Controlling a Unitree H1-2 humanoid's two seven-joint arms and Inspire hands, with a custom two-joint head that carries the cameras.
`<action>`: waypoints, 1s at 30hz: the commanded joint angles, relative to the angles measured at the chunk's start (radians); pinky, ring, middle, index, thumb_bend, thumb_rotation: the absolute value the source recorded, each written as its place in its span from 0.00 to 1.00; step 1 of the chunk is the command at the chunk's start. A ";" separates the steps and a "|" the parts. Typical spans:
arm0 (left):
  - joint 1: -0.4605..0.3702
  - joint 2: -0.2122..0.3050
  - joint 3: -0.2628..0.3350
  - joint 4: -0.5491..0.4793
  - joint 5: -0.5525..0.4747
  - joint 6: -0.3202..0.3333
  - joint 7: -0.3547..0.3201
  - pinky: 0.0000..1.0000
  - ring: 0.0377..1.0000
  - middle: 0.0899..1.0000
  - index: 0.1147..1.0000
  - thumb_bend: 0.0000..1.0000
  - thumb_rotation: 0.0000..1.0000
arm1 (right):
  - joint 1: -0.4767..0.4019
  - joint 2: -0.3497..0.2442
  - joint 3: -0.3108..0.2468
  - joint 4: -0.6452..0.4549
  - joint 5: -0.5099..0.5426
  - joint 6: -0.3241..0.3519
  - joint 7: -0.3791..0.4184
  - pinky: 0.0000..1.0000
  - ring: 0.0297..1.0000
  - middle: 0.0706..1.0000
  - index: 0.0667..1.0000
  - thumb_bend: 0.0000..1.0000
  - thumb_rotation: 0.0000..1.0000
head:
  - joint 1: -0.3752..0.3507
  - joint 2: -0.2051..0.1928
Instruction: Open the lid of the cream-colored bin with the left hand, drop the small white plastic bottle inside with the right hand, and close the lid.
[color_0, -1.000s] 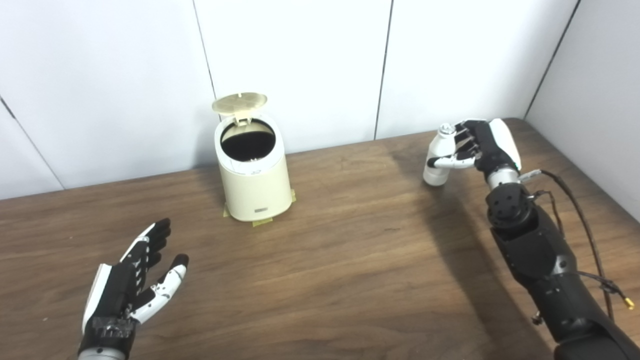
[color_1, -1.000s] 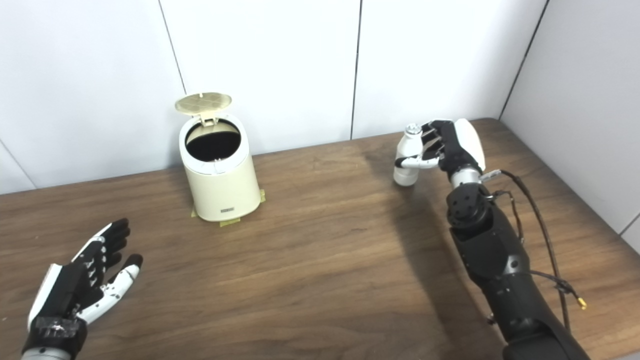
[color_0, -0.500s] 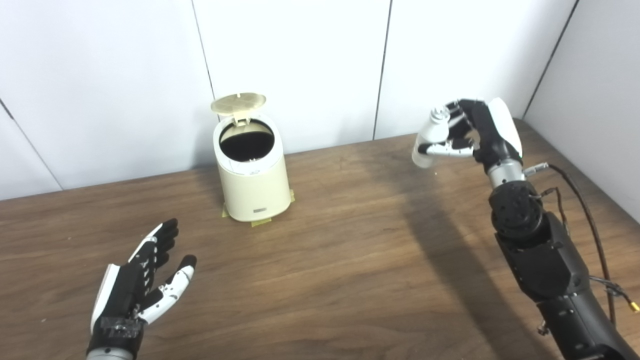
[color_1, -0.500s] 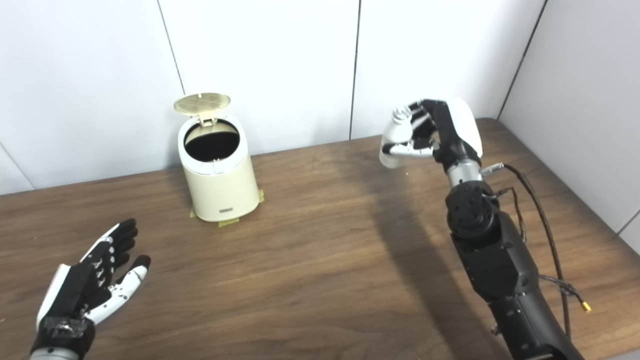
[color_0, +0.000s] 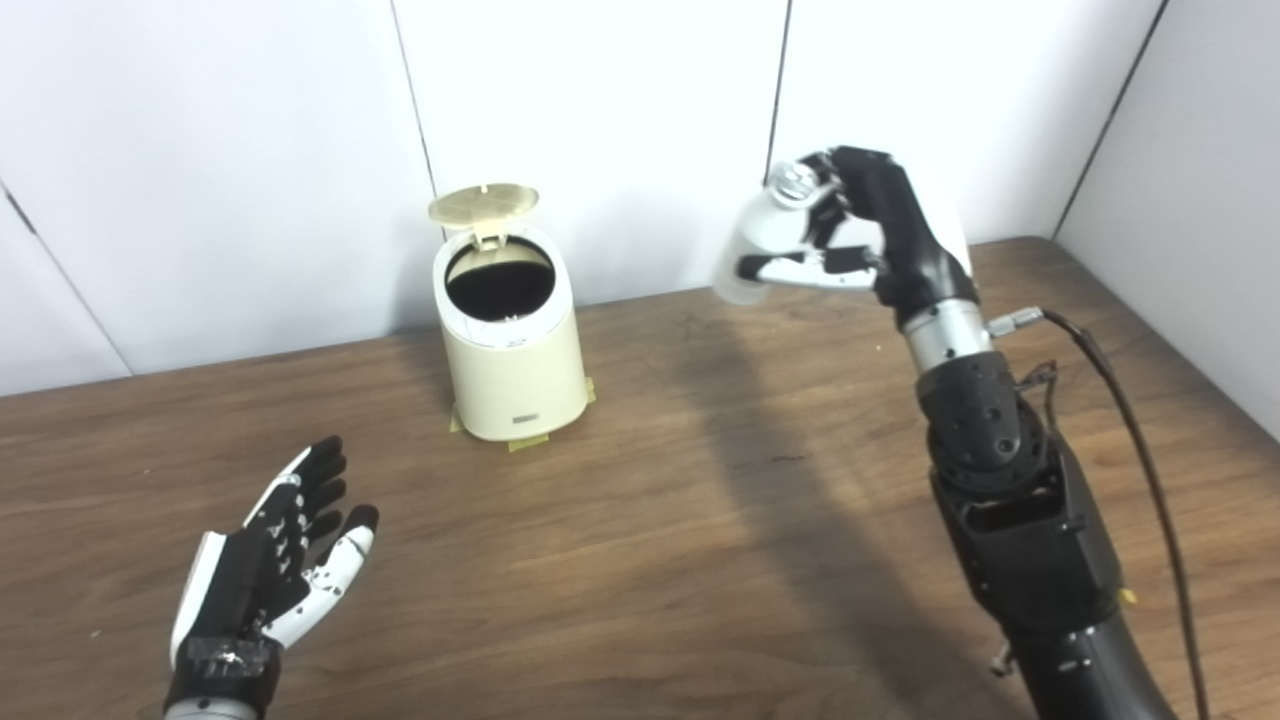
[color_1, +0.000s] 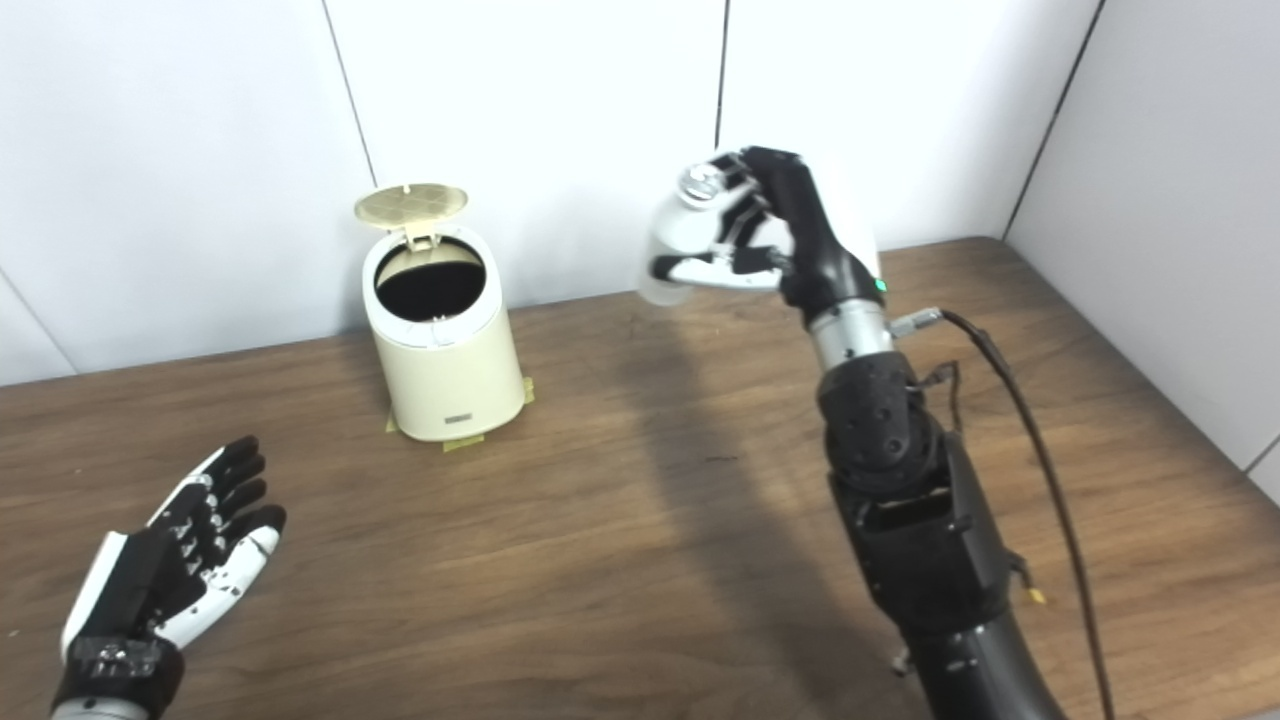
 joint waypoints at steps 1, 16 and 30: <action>-0.029 -0.001 0.012 0.007 -0.035 -0.005 0.019 0.88 0.91 0.92 0.94 0.35 0.42 | -0.074 0.002 0.015 -0.020 -0.037 -0.018 0.010 0.32 0.34 0.44 0.52 0.51 0.00 | 0.021 0.005; -0.032 -0.016 0.010 0.053 -0.099 -0.051 0.094 0.89 0.88 0.88 0.92 0.41 0.59 | -0.166 0.122 0.065 0.034 -0.025 -0.044 0.038 0.29 0.34 0.43 0.52 0.51 0.00 | 0.114 0.002; -0.009 -0.043 -0.020 0.026 -0.114 -0.028 0.123 0.94 0.93 0.91 0.92 0.38 0.61 | -0.256 0.187 0.078 0.209 -0.036 -0.164 -0.023 0.25 0.33 0.44 0.52 0.51 0.00 | 0.143 -0.017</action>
